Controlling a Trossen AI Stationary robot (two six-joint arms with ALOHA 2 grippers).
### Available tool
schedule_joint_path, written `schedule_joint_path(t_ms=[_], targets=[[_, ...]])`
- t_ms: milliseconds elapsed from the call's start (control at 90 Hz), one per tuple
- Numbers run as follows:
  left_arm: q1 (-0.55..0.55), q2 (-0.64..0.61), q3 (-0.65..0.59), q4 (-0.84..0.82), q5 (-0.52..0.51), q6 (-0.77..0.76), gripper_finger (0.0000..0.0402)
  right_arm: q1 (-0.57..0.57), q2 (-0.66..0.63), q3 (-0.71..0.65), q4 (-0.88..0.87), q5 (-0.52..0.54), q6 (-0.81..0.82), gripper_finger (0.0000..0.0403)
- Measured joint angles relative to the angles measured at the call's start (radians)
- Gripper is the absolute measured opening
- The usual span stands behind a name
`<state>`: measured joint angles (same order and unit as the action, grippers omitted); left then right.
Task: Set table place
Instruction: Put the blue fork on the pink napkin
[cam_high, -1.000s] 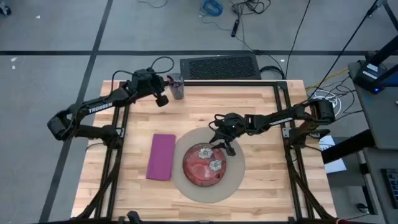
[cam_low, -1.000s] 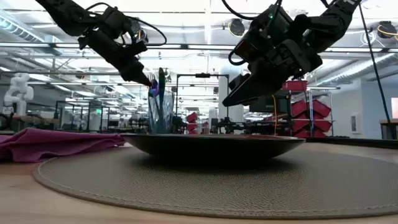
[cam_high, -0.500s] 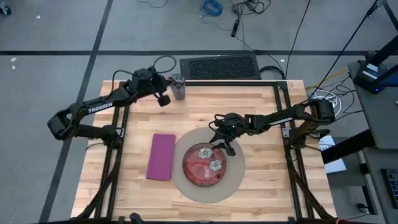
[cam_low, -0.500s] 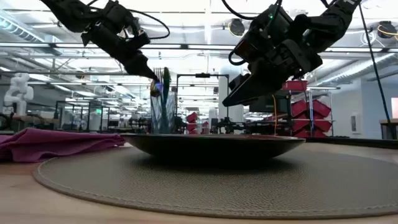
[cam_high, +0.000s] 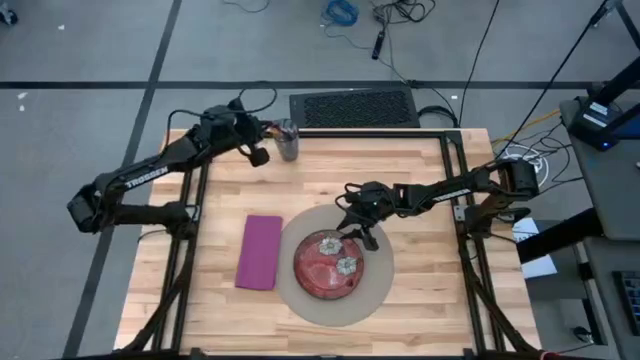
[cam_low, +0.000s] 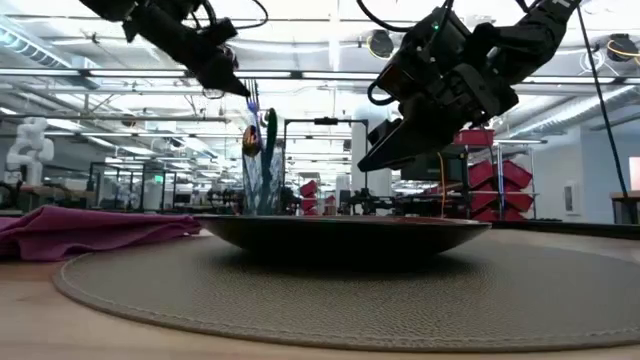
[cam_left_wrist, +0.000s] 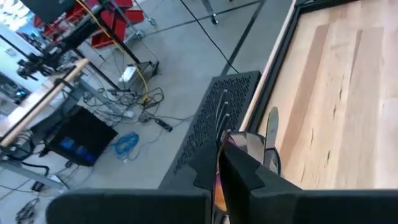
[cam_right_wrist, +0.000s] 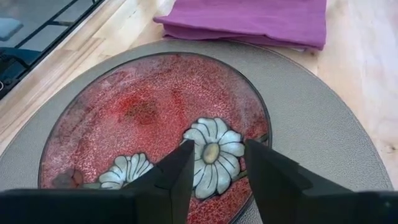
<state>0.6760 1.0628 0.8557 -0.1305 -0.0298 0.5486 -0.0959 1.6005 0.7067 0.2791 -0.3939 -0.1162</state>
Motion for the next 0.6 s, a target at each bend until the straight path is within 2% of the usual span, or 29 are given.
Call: schedule_joint_path(t_ms=[367,600], targets=[[-0.076,-0.094,0.111,-0.128,-0.055,0.018,0.0000,0.000,0.001,0.000,0.001,0.001,0.014,0.0130],[-0.147,-0.117,0.239,-0.398,-0.093,0.016,0.0000,0.000,0.001,0.000,0.001,0.003,0.023,0.0130]])
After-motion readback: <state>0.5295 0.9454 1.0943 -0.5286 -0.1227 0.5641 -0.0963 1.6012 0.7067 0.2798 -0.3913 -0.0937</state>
